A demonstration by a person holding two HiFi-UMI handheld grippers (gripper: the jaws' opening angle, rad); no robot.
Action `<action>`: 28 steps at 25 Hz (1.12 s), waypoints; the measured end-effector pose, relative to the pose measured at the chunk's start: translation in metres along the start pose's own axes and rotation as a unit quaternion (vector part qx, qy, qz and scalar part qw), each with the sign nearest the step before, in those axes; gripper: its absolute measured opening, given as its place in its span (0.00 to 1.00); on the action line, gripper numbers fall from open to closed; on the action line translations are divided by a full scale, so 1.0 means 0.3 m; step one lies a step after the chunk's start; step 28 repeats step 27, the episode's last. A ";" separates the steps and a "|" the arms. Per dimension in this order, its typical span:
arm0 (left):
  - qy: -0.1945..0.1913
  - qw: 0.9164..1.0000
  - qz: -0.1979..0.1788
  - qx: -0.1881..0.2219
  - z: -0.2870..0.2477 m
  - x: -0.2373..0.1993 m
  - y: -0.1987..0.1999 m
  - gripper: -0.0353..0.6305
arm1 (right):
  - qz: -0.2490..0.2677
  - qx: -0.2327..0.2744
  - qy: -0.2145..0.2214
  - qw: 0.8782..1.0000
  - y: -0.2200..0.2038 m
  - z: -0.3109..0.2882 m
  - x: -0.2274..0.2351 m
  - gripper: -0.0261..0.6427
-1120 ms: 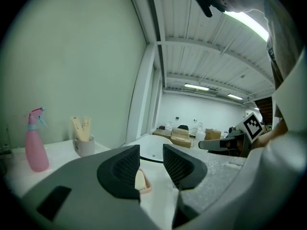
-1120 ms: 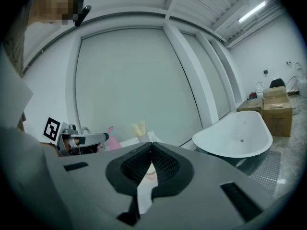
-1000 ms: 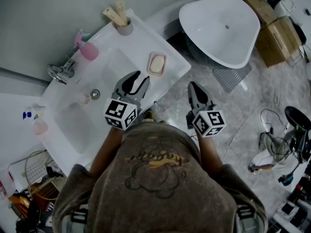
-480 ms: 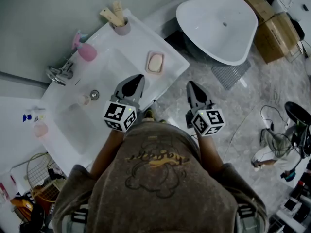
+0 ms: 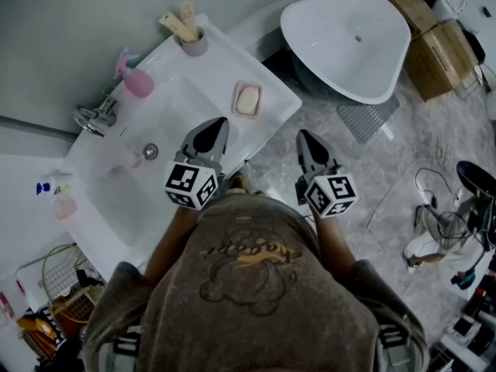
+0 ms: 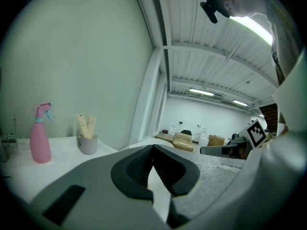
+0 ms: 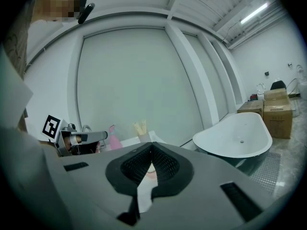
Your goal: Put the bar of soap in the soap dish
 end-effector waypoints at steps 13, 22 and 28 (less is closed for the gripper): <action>0.005 1.000 0.005 0.000 -0.003 -0.018 0.012 0.06 | 0.002 -0.004 0.000 1.000 0.000 -0.014 -0.007 0.03; 0.006 1.000 0.003 -0.004 -0.013 -0.021 0.013 0.06 | 0.004 -0.002 -0.001 1.000 0.004 -0.009 0.000 0.03; 0.008 1.000 0.006 -0.005 -0.015 -0.017 0.008 0.06 | 0.004 -0.002 -0.001 1.000 0.005 -0.005 0.008 0.03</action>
Point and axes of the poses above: the fingertips, and each gripper's own axes: z backward along the fingers, x to its right, y out of its top, the point moved 10 cm from there along z, backward along the fingers, and after that the axes turned 6 degrees about -z, right-handed, at the moved point
